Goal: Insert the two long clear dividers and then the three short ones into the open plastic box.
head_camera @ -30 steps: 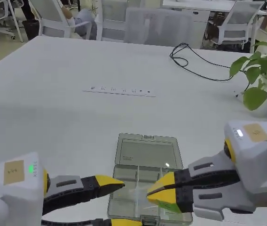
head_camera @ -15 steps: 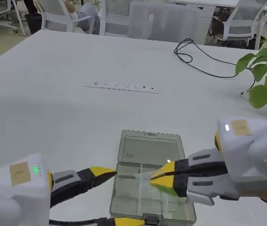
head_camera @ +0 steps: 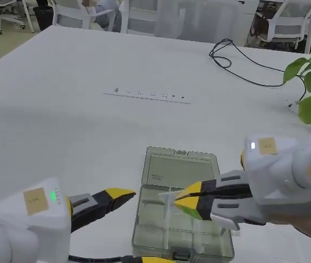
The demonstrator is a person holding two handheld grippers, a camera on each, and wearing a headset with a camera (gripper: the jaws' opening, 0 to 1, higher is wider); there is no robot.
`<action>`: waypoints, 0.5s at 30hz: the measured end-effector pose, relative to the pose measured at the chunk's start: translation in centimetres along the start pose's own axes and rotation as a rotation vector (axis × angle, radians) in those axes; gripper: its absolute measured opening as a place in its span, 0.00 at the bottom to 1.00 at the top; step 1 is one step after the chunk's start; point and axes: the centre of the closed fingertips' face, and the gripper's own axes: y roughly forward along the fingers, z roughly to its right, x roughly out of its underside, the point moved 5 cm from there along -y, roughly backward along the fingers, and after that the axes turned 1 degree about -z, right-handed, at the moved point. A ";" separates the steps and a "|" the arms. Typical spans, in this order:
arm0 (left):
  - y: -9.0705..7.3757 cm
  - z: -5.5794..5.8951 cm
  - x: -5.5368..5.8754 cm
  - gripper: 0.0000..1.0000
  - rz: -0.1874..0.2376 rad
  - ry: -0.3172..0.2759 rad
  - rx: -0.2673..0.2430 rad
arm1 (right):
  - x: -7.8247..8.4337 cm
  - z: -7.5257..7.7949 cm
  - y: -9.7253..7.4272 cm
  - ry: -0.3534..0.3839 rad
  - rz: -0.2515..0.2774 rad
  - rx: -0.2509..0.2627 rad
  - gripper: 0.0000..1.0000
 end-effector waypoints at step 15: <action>0.1 -0.9 -0.1 0.70 0.002 -0.007 -0.005 | 0.6 0.8 1.2 0.044 -0.018 -0.007 0.02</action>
